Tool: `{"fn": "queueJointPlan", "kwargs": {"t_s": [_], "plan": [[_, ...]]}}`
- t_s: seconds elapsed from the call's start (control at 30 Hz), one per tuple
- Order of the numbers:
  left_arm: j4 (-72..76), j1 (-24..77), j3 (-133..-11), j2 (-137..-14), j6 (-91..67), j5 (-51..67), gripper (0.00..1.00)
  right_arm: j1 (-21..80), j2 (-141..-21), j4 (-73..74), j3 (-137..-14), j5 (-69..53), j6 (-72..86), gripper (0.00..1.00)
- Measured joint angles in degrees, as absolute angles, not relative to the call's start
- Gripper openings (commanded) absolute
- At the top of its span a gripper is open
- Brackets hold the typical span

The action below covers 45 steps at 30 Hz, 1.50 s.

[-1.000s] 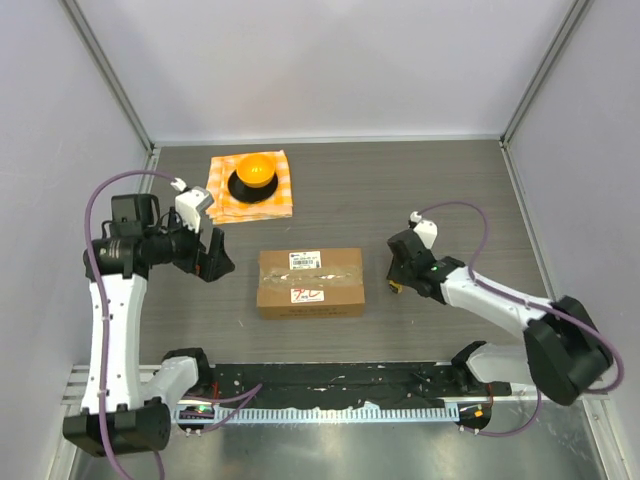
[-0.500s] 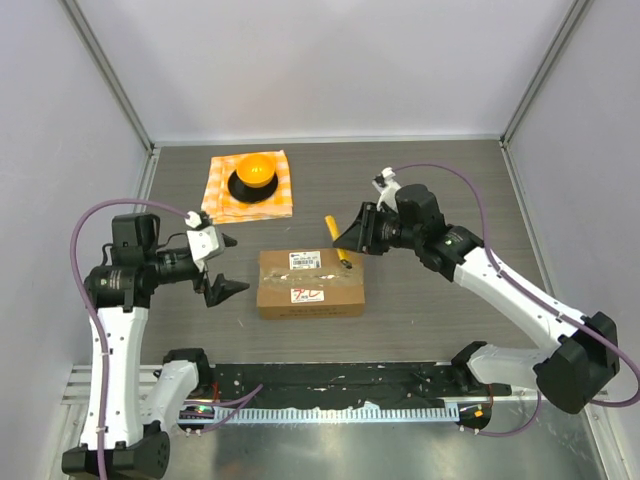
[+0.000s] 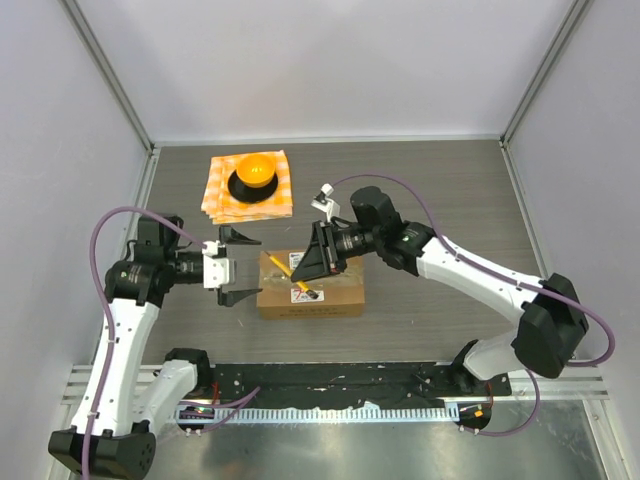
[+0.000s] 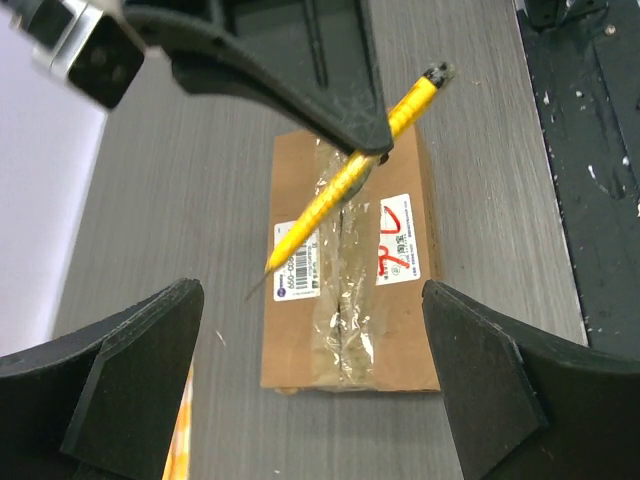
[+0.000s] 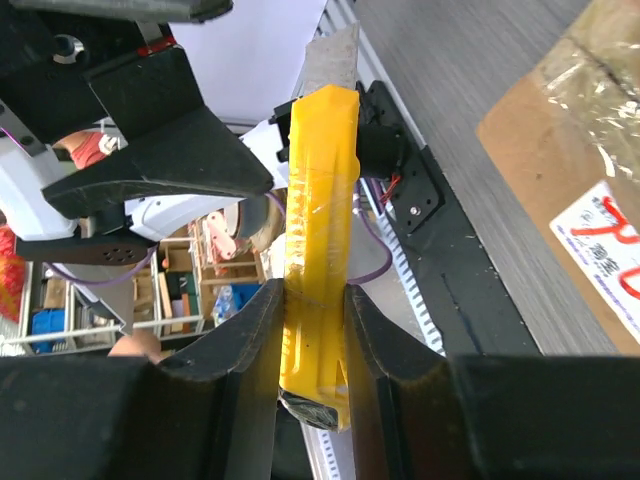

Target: Unpack the express box

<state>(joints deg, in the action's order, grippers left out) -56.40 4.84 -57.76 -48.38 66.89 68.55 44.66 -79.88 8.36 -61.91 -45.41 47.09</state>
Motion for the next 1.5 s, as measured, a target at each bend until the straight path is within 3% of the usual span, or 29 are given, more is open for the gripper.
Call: {"fn": "queueJointPlan", "kwargs": {"t_s": [0.17,0.57,0.67,0.73,0.77,0.83,0.87,0.97,1.03,1.1,1.17,1.2,1.27,1.5], "plan": [[-58.92,6.66,-57.76,-48.53,75.02,67.64,0.9,46.92,-83.74,7.29,-64.34,-47.13,48.31,0.01],[-70.67,8.54,-57.76,-50.13,91.05,62.81,0.68,50.13,-86.17,7.29,-67.55,-49.1,50.0,0.01],[-72.03,8.69,-57.78,-50.52,92.44,62.5,0.58,50.59,-86.35,7.29,-67.57,-49.28,50.59,0.01],[-72.58,8.75,-57.84,-50.57,93.3,62.35,0.44,50.96,-86.63,7.29,-67.57,-49.45,50.96,0.01],[-72.88,8.82,-57.84,-50.57,93.43,62.24,0.33,51.16,-86.78,7.29,-67.57,-49.56,51.05,0.01],[-73.25,8.99,-58.08,-50.63,93.95,61.87,0.2,51.4,-87.11,7.35,-67.57,-49.87,51.24,0.01],[-73.34,9.06,-58.26,-50.7,93.78,61.71,0.02,51.62,-87.18,7.35,-67.57,-49.89,51.29,0.01],[-75.26,9.43,-58.92,-50.83,94.21,60.45,0.0,51.81,-87.37,7.35,-67.59,-50.26,51.66,0.02],[-75.81,9.47,-58.94,-50.7,94.59,60.1,0.0,51.51,-87.39,7.2,-67.59,-50.63,52.29,0.15],[-75.96,9.47,-58.94,-50.78,94.61,60.07,0.0,51.55,-87.5,7.07,-67.59,-50.63,52.75,0.53],[-76.23,9.47,-58.94,-50.76,94.54,60.03,0.0,51.53,-87.83,7.27,-67.99,-50.81,52.93,0.79],[-76.23,9.54,-58.94,-50.78,94.02,60.31,0.0,51.37,-88.25,7.2,-68.6,-50.74,52.95,0.85],[-76.18,9.76,-58.94,-50.89,91.48,60.93,0.0,50.76,-89.03,8.27,-70.72,-50.57,51.62,0.94],[-70.39,9.76,-58.78,-51.31,66.11,67.0,0.0,41.54,-86.76,21.93,-82.78,-41.01,34.44,0.97]]}}
